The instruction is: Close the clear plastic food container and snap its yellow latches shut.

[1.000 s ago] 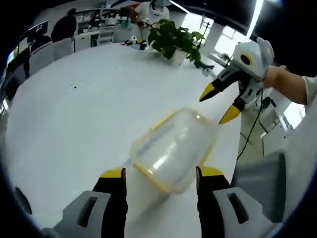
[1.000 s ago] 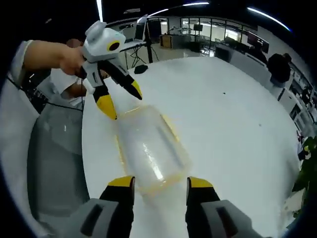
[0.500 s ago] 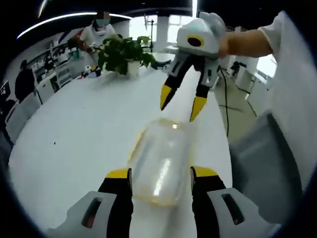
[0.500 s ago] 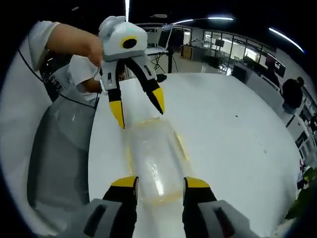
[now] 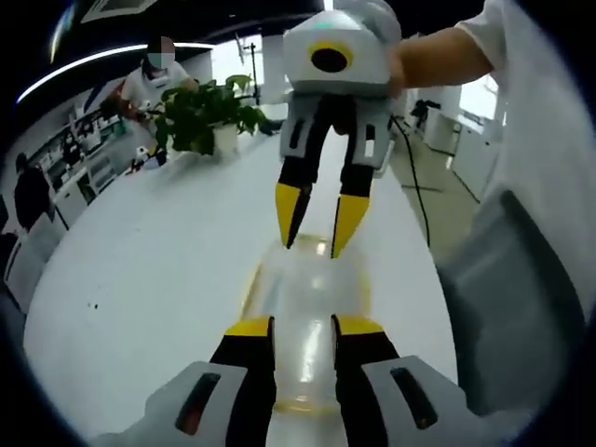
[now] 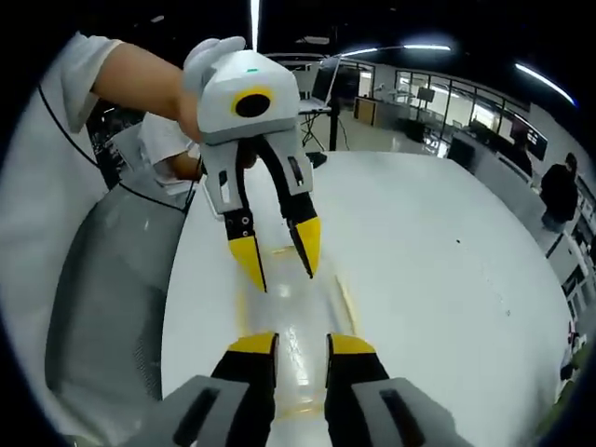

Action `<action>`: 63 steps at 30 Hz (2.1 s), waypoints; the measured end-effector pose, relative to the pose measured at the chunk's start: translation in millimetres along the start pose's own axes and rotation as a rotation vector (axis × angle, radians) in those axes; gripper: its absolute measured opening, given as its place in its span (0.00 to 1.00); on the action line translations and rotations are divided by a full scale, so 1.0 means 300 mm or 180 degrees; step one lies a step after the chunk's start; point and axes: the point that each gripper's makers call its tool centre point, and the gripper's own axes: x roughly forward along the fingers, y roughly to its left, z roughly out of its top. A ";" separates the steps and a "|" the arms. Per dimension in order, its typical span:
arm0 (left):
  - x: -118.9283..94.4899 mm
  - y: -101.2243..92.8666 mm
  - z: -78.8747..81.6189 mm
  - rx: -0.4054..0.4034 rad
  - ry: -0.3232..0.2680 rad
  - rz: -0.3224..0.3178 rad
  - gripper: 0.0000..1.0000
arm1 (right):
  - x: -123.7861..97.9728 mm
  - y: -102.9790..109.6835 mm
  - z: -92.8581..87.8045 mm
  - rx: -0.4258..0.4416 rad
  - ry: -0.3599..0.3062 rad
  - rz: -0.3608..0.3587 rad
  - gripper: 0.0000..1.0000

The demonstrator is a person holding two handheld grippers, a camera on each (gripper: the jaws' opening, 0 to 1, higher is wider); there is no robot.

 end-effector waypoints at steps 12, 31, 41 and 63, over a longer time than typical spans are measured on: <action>0.054 -0.064 -0.007 0.0057 0.0011 -0.0177 0.11 | 0.071 -0.010 0.031 -0.0136 0.0053 0.0107 0.13; 0.059 -0.096 -0.027 0.0059 0.0107 -0.0186 0.38 | 0.117 0.006 -0.014 -0.0290 0.0271 0.0332 0.35; 0.086 -0.170 -0.022 0.0140 0.0189 -0.0250 0.47 | 0.131 -0.017 -0.029 -0.0296 0.0376 0.0184 0.42; 0.086 -0.121 -0.070 0.0836 0.0491 0.0064 0.48 | 0.136 -0.005 -0.036 -0.0887 0.0787 0.0695 0.43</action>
